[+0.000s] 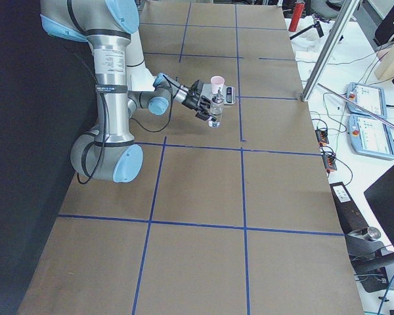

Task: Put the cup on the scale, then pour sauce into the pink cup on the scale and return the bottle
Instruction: 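Tilt the bottle upright and move it back toward its spot, then lower the bottle with the right gripper onto the table and release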

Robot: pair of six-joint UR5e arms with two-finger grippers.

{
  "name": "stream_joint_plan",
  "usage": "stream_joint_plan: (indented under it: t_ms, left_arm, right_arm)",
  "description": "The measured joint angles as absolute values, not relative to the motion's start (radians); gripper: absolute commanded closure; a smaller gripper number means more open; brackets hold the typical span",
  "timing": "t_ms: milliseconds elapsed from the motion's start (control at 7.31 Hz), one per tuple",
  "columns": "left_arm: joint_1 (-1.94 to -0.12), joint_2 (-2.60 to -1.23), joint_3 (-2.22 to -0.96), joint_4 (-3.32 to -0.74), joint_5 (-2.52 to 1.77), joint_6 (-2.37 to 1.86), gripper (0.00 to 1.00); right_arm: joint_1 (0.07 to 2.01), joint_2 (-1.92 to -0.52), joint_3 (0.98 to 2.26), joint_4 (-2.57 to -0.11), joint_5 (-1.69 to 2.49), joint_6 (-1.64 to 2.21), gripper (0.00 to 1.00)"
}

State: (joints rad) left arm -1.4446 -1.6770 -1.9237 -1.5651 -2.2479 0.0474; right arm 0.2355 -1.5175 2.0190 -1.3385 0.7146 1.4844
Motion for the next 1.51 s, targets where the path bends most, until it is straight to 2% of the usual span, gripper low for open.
stream_joint_plan:
  t_ms: [821, 1505]
  left_arm:
    - [-1.443, -1.679, -1.925, -1.566, -2.247, 0.047, 0.0]
    - [-1.444, -1.684, -1.925, -1.567, -2.247, 0.047, 0.0]
  right_arm:
    - [0.282, -1.514, 1.942, -1.325, 0.812, 1.528, 1.0]
    - [0.288, -1.517, 1.86, -1.192, 0.802, 1.528, 1.0]
